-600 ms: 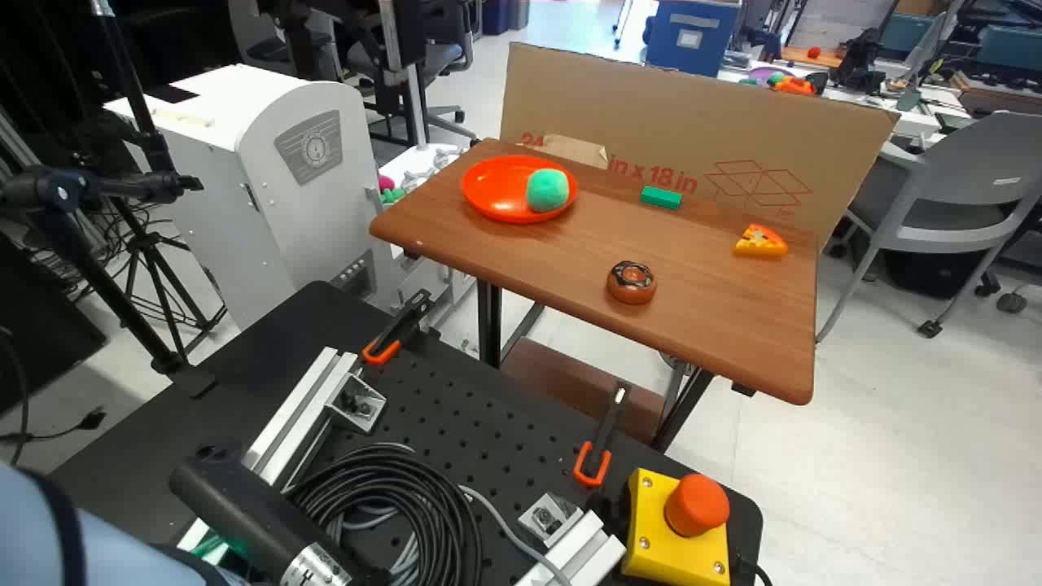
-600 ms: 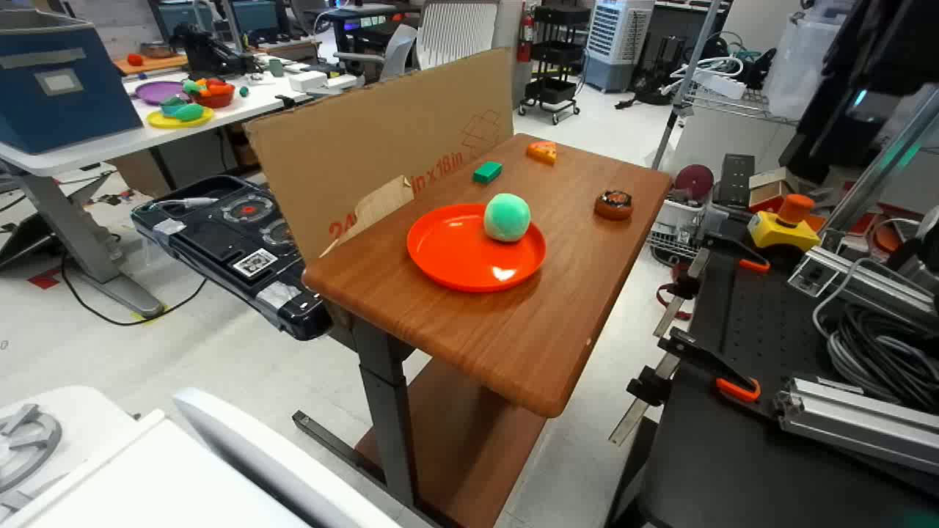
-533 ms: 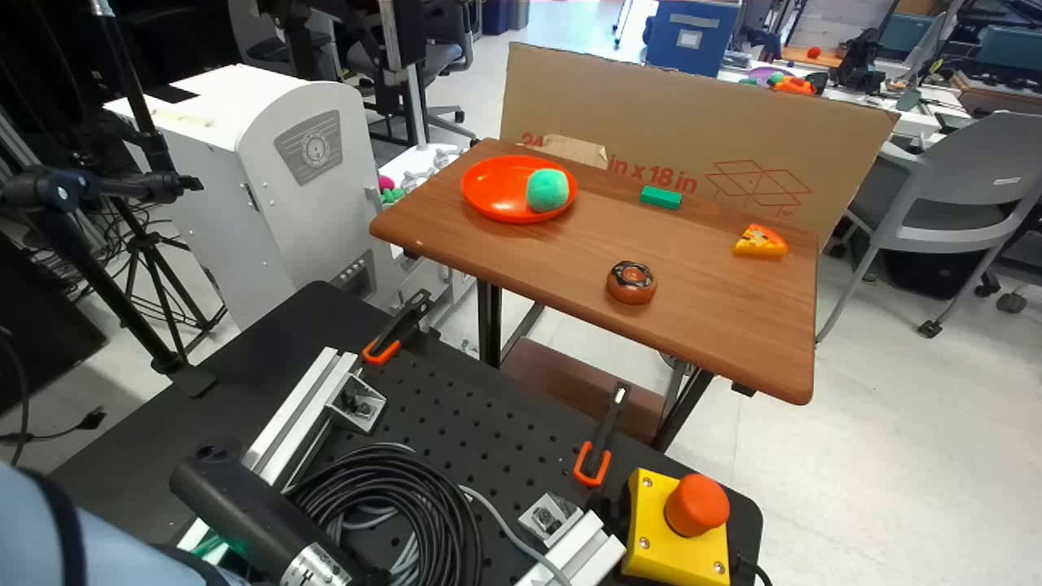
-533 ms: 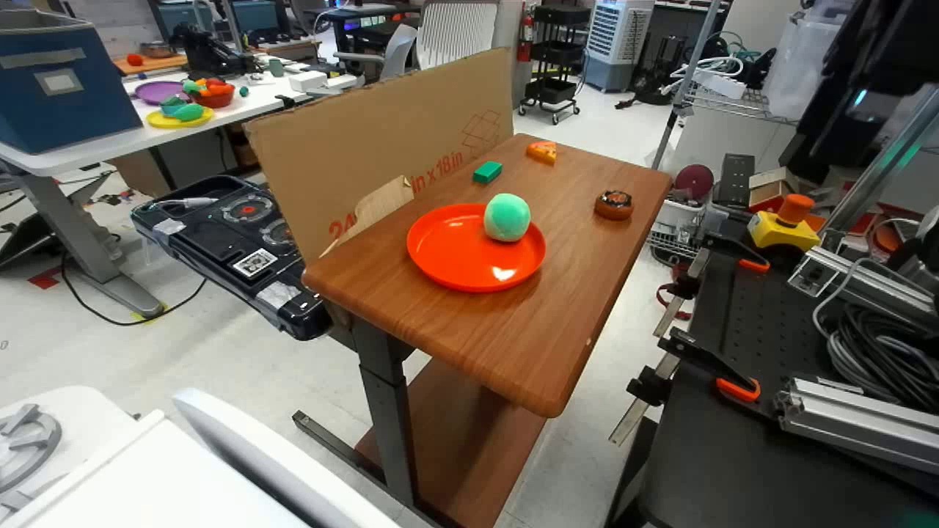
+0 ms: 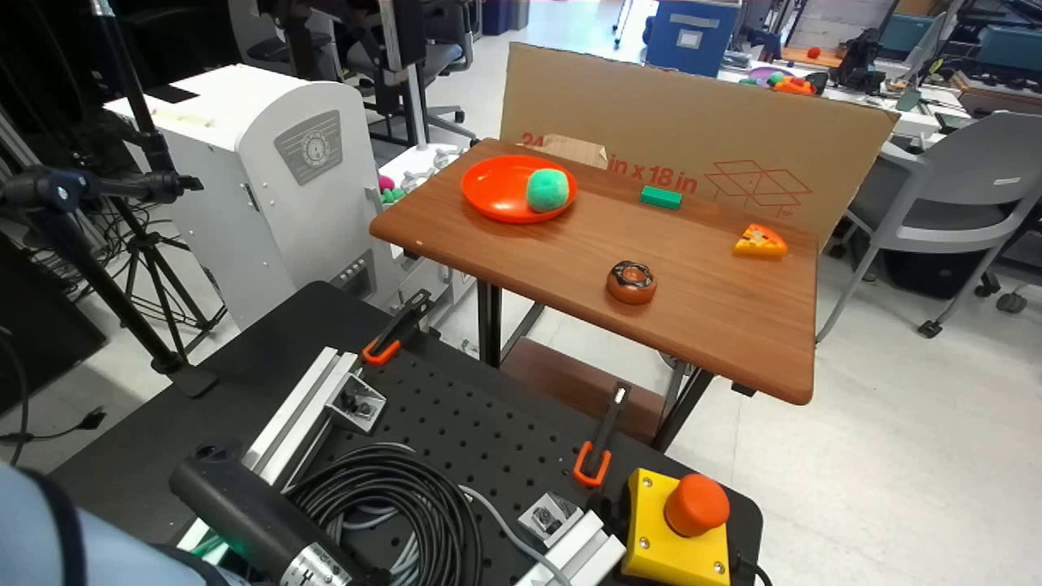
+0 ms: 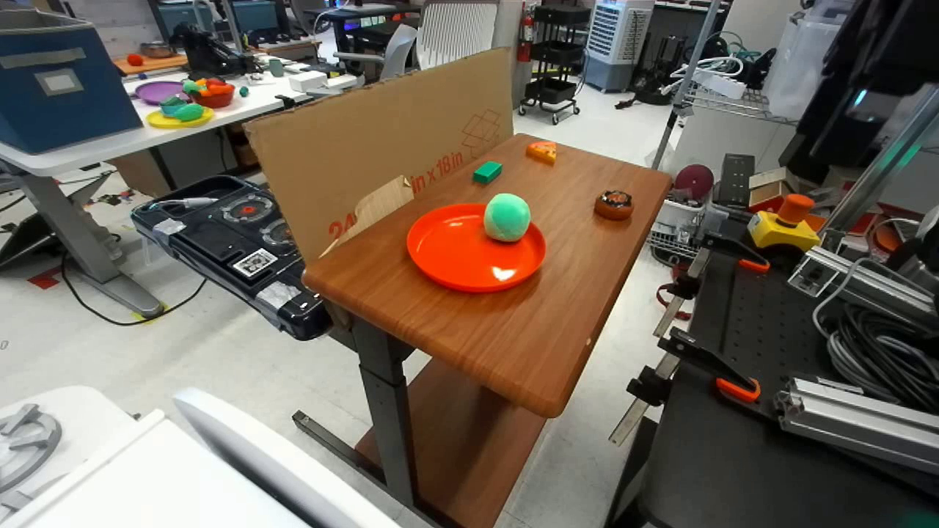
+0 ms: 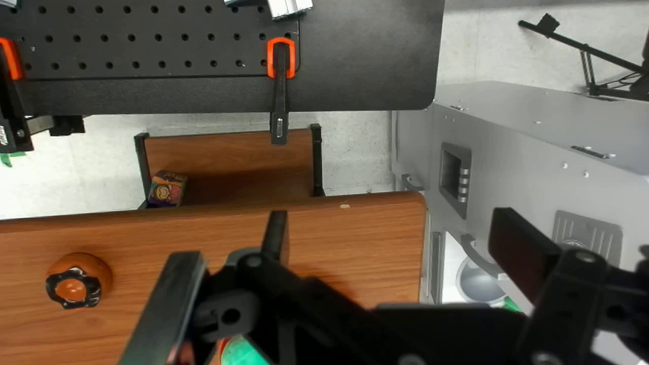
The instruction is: Move the slice of pizza plush toy slightly to the left
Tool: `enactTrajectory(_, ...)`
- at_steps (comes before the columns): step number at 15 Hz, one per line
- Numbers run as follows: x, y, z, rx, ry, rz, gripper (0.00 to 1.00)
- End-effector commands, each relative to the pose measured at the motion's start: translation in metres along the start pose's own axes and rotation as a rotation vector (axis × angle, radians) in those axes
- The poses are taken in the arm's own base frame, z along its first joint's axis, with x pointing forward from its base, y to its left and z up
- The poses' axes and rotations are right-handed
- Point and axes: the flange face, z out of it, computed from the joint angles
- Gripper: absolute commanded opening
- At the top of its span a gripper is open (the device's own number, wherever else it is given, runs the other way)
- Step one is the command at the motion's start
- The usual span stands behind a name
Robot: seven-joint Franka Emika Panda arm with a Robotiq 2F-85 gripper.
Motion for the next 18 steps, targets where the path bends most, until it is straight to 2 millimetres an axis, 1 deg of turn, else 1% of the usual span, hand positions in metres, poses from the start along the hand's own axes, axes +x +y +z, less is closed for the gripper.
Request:
enactTrajectory(1, 0.000, 0.000, 0.000, 0.000, -0.001, 0.000, 1.00)
enactTrajectory(3, 0.012, 0.008, -0.006, 0.006, 0.025, 0.022, 1.00)
enactTrajectory(6, 0.043, 0.039, -0.025, 0.028, 0.108, 0.079, 1.00)
enactTrajectory(9, 0.082, 0.083, -0.049, 0.051, 0.199, 0.161, 1.00)
enactTrajectory(11, 0.110, 0.116, -0.059, 0.068, 0.247, 0.236, 1.00)
enactTrajectory(13, 0.138, 0.147, -0.062, 0.067, 0.294, 0.299, 1.00)
enactTrajectory(14, 0.152, 0.164, -0.059, 0.061, 0.318, 0.327, 1.00)
enactTrajectory(16, 0.177, 0.192, -0.049, 0.048, 0.353, 0.369, 1.00)
enactTrajectory(18, 0.198, 0.220, -0.032, 0.042, 0.367, 0.410, 1.00)
